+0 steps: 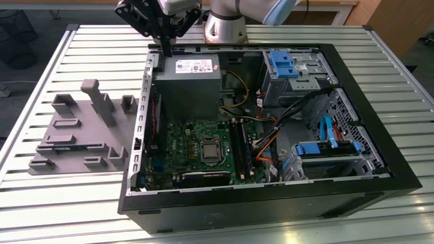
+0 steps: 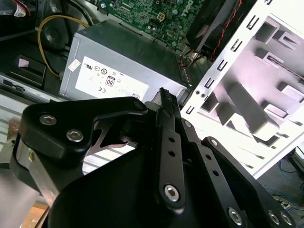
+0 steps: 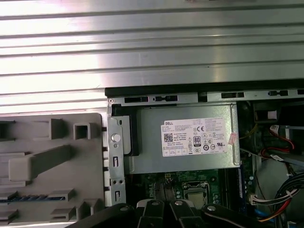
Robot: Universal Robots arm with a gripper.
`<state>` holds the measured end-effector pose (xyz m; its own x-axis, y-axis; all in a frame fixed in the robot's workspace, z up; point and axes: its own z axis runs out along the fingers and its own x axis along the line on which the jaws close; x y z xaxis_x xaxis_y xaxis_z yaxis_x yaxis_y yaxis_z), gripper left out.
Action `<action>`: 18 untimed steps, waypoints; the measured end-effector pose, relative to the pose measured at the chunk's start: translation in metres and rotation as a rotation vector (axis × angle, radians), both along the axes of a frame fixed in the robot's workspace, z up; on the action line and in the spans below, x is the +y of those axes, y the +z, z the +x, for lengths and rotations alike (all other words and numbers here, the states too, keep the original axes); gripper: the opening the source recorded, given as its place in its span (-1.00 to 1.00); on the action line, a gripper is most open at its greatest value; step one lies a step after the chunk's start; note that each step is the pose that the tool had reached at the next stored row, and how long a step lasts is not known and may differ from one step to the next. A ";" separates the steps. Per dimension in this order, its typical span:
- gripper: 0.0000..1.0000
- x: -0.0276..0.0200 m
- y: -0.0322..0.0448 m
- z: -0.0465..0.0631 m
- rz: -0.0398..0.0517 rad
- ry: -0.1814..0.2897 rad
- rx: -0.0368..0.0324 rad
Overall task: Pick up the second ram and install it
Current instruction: 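Reach for the second ram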
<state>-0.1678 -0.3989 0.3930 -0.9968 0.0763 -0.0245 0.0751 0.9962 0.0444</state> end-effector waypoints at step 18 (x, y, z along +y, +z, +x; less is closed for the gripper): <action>-0.79 0.0000 0.0000 -0.006 0.0000 0.000 0.0001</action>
<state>-0.1739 -0.3989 0.3930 -0.9968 0.0762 -0.0244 0.0751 0.9962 0.0443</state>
